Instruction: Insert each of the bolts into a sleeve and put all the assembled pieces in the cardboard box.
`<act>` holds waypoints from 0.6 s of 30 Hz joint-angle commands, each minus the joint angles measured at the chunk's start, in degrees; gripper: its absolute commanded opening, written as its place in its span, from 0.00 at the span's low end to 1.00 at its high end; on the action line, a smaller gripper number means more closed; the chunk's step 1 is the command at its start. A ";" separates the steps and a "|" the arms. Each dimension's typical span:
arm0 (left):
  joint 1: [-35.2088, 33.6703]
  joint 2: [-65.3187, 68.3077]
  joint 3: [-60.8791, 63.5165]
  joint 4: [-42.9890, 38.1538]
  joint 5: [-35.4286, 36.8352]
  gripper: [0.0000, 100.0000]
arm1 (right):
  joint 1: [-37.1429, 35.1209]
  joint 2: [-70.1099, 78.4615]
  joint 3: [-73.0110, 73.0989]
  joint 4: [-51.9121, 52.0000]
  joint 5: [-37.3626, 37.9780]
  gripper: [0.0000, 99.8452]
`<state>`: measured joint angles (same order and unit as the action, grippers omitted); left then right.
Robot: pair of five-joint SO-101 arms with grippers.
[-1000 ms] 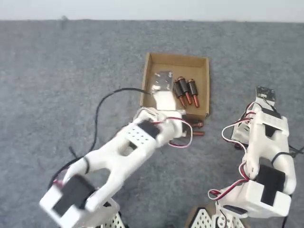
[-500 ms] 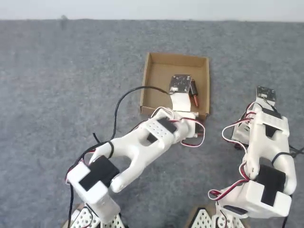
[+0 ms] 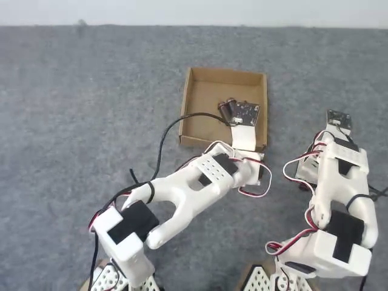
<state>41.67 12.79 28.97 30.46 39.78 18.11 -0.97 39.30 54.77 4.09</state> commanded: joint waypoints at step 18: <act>0.79 5.36 -9.10 12.04 -1.93 0.01 | 0.57 0.22 -3.08 -1.01 -0.26 0.03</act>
<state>42.81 18.24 21.76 40.04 39.69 18.11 -0.97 39.30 54.77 4.09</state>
